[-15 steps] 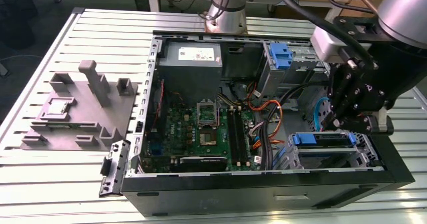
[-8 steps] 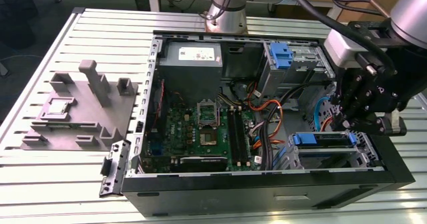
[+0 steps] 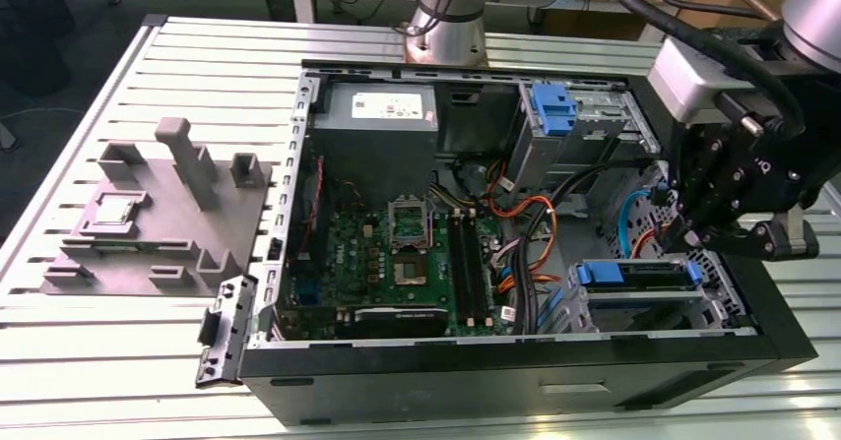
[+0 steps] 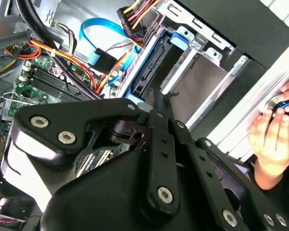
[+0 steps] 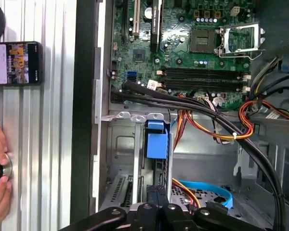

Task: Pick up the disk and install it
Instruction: 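Insert the first disk wire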

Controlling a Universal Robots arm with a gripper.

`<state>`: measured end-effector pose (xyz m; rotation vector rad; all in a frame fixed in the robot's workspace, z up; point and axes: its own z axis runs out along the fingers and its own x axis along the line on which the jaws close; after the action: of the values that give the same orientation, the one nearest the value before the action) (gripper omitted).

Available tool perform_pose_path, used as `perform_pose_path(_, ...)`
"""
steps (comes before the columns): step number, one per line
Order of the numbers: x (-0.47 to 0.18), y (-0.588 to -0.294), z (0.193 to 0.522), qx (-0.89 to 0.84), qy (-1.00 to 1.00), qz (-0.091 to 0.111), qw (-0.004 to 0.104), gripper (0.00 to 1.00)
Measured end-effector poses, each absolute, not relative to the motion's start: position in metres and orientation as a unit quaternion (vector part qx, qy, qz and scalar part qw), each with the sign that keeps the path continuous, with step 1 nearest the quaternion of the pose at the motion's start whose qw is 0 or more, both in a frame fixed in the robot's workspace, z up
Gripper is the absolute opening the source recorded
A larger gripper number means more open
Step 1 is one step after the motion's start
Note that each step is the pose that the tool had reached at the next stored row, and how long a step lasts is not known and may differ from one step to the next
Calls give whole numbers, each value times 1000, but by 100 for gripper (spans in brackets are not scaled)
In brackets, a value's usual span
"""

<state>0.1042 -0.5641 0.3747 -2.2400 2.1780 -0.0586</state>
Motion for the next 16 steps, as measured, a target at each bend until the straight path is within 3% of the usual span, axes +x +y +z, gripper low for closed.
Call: perform_pose_path(16, 118, -563, 374, -753, 657, -19, 10, 10)
